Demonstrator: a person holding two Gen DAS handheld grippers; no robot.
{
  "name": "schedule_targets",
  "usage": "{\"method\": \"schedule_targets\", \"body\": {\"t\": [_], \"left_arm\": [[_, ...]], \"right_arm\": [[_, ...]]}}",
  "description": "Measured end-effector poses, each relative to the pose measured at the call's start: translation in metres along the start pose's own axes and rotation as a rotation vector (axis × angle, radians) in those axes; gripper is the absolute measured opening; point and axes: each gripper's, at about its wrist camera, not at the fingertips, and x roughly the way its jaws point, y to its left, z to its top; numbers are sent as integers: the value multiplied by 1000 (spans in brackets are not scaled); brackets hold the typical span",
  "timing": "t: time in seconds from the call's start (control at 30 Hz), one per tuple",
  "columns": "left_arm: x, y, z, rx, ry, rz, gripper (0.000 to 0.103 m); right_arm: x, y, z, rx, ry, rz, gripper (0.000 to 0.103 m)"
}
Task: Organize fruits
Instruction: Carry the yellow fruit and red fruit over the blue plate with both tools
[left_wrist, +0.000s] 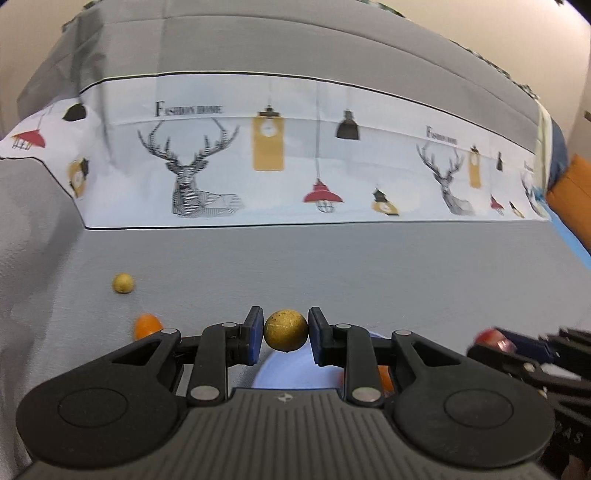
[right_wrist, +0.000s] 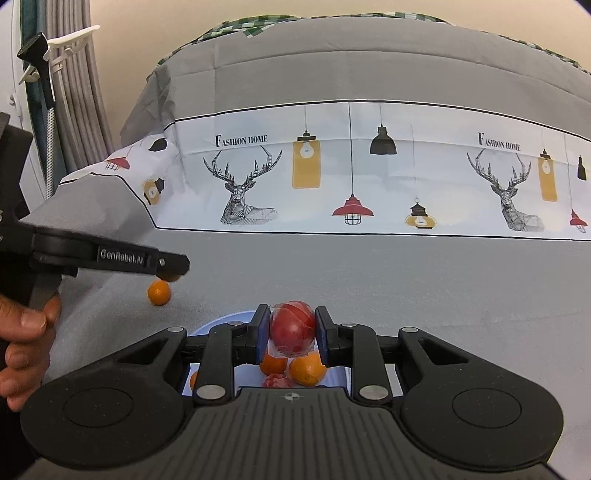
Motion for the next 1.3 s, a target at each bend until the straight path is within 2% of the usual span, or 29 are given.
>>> {"method": "schedule_targets", "body": {"t": [0.13,0.3,0.67,0.87,1.1,1.3], "left_arm": [[4,-8,-5,3,21,-6,29],[4,-6,-12,-78,51,-36,29],[12,-20,-22,-8,97,4,29],[20,-12,-23,-53,169,-44,29],[25,-20,-29,-5,188,-61,29],[16,-30,-33,59,160,-82,29]], "right_arm": [[-2,-4,2,17,-6,0,27],[0,-5,2,27,-1,-4,27],[8,0,4,30,27,-21,27],[11,-2,6,29,27,-18,27],[18,-5,4,52,46,-57,27],[14,-3,-1,54,57,-93,27]]}}
